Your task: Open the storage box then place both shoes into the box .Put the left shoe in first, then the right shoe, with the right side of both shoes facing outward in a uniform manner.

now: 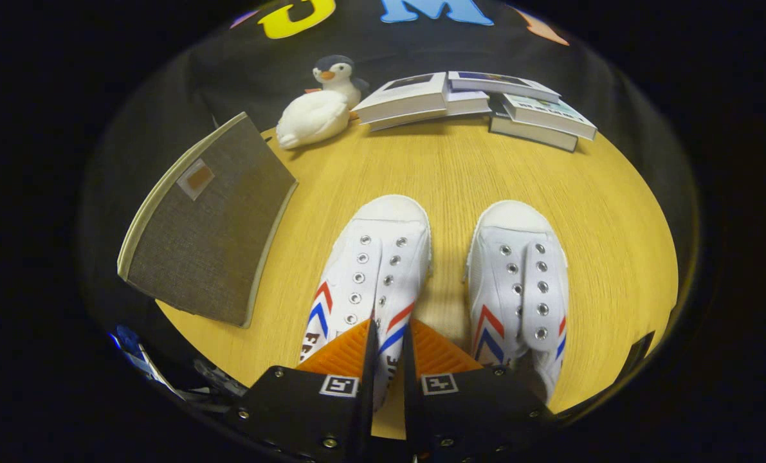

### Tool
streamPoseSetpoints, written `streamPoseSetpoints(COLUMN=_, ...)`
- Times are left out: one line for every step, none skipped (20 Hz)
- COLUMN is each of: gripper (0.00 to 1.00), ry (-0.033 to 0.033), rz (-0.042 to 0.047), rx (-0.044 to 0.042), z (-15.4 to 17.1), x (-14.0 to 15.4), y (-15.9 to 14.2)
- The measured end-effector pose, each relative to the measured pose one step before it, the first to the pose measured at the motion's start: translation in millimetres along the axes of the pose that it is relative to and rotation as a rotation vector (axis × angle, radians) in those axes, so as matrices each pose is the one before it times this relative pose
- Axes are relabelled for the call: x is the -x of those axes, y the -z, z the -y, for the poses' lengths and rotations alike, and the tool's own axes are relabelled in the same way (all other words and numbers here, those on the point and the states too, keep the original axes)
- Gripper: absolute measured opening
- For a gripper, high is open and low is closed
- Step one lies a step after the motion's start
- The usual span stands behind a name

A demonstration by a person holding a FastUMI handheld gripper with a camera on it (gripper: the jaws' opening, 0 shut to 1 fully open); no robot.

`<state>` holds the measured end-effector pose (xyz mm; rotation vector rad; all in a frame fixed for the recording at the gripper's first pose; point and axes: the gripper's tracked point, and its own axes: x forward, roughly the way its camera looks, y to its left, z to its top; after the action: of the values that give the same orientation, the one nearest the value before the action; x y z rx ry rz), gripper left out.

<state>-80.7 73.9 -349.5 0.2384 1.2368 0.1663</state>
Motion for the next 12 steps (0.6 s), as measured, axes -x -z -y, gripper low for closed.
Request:
streamPoseSetpoints(gripper=0.21, ry=-0.00124, rz=-0.00107, rx=-0.01555, z=1.22, x=0.68, y=-0.32)
streamPoseSetpoints(gripper=0.21, ry=-0.00008, rz=-0.00347, rx=-0.0001, z=-1.09, x=-1.02, y=-1.04)
streamPoseSetpoints(gripper=0.21, ry=0.0144, rz=-0.0025, rx=0.01535, z=2.71, x=1.44, y=-0.48)
streamPoseSetpoints(gripper=0.21, ry=-0.00226, rz=0.02002, rx=-0.0386, z=-0.41, x=-0.58, y=-3.53)
streamPoseSetpoints(gripper=0.01, ry=-0.00263, rz=-0.02031, rx=-0.00054, z=-1.25, x=-0.91, y=7.18)
streamPoseSetpoints(gripper=0.01, ry=-0.00229, rz=0.00297, rx=-0.00175, z=0.78, x=2.71, y=-3.83)
streamPoseSetpoints(gripper=0.01, ry=-0.00887, rz=-0.00481, rx=-0.00087, z=-0.85, x=1.94, y=-0.22)
streamPoseSetpoints(gripper=0.01, ry=-0.00908, rz=0.00568, rx=-0.01146, z=0.14, x=1.05, y=-1.73)
streamPoseSetpoints(gripper=0.01, ry=-0.00877, rz=0.00584, rx=-0.01576, z=-1.3, x=2.06, y=-1.72)
streamPoseSetpoints(gripper=0.01, ry=-0.01011, rz=-0.00244, rx=-0.01155, z=-1.48, x=-0.04, y=0.22)
streamPoseSetpoints(gripper=0.01, ry=-0.01099, rz=-0.0029, rx=-0.007, z=-3.2, x=1.81, y=-0.04)
streamPoseSetpoints(gripper=0.01, ry=-0.01283, rz=0.00151, rx=-0.00758, z=-4.56, x=1.92, y=-0.9)
